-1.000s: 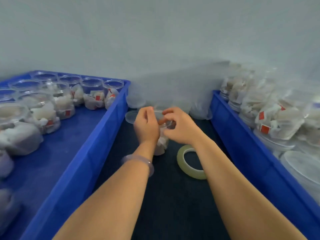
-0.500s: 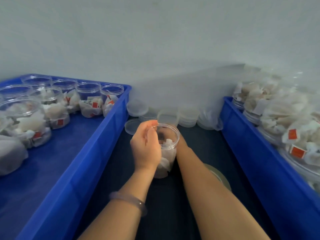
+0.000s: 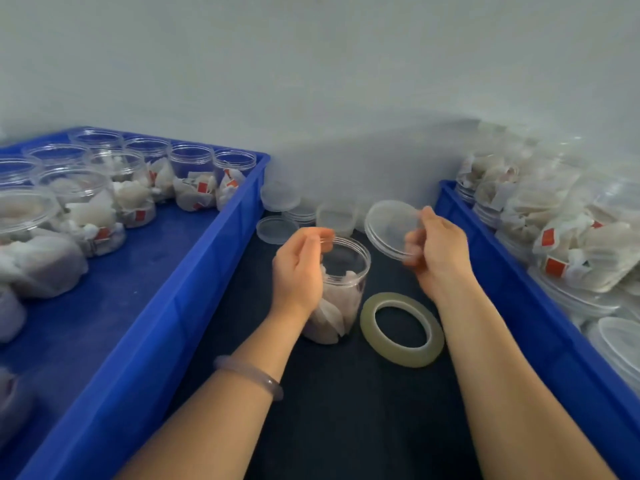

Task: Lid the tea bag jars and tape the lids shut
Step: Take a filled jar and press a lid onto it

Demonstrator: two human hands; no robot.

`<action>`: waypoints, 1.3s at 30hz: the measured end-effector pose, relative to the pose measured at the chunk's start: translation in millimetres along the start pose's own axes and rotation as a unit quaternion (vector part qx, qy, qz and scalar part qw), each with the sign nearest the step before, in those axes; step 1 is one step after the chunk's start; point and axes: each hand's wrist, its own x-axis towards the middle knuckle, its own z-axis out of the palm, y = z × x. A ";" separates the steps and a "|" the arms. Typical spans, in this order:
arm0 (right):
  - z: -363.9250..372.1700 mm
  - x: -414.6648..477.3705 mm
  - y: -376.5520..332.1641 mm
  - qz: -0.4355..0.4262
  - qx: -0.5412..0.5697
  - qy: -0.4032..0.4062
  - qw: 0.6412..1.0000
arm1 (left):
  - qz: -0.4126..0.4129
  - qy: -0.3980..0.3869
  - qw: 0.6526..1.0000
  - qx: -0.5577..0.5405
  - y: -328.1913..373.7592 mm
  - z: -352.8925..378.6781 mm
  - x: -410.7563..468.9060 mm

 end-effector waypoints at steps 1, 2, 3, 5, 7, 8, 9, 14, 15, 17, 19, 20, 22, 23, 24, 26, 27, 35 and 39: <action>0.9 -8.0 -1.0 0.023 -0.012 -0.033 0.999 | 0.001 -0.016 1.000 0.003 1.8 -0.6 -5.7; 4.9 -16.6 0.1 0.032 -0.064 -0.063 0.995 | 0.003 -0.024 1.000 -0.001 4.1 -1.6 -11.7; 10.8 -26.3 2.4 0.029 -0.131 -0.080 0.988 | 0.004 -0.025 1.000 -0.007 5.8 -2.5 -16.4; 23.5 -39.5 7.6 -0.007 -0.226 -0.087 0.970 | 0.009 -0.010 1.000 -0.003 7.7 -4.2 -22.4; 31.4 -46.6 12.6 -0.078 -0.258 -0.087 0.959 | 0.011 -0.002 1.000 0.001 8.4 -4.3 -25.2; 32.8 -49.5 13.2 -0.131 -0.264 -0.087 0.952 | 0.004 -0.002 1.000 -0.014 7.3 -3.2 -24.9; 32.8 -50.4 14.0 -0.186 -0.269 -0.092 0.941 | -0.009 0.000 0.999 -0.033 5.8 -2.2 -24.7; 35.3 -63.6 20.8 -0.293 -0.323 -0.199 0.878 | -0.042 0.010 0.995 -0.095 -3.2 -1.4 -24.5; 35.5 -63.9 21.5 -0.308 -0.369 -0.203 0.853 | -0.041 0.003 0.994 -0.099 -3.4 -1.2 -24.5; 36.6 -62.8 21.3 -0.347 -0.439 -0.205 0.803 | -0.051 -0.004 0.991 -0.124 -2.7 -1.2 -23.7; 37.8 -61.8 20.2 -0.371 -0.444 -0.208 0.789 | -0.064 -0.005 0.987 -0.148 -2.6 -1.3 -23.0; 37.8 -61.1 20.4 -0.376 -0.434 -0.208 0.792 | -0.058 -0.006 0.988 -0.141 -4.2 -1.6 -23.0; 38.4 -61.0 21.3 -0.383 -0.417 -0.197 0.801 | -0.037 0.004 0.994 -0.101 -9.6 -0.7 -23.4; 39.0 -60.9 21.3 -0.385 -0.415 -0.192 0.802 | -0.033 0.013 0.996 -0.085 -12.3 -0.3 -23.6; 40.1 -61.2 21.0 -0.386 -0.417 -0.194 0.800 | -0.031 0.026 0.997 -0.064 -14.9 -0.4 -23.2; 41.7 -61.6 19.0 -0.385 -0.421 -0.205 0.795 | -0.020 0.044 0.999 -0.015 -14.4 -1.0 -22.1; 41.8 -61.5 18.1 -0.383 -0.424 -0.209 0.793 | -0.017 0.041 0.999 -0.020 -14.2 -1.2 -22.0; 43.4 -61.0 16.1 -0.379 -0.445 -0.222 0.780 | -0.072 0.025 0.995 -0.063 -2.4 -1.3 -24.9; 43.8 -64.4 17.2 -0.358 -0.454 -0.190 0.794 | -0.064 0.065 0.996 -0.019 -3.3 1.4 -25.6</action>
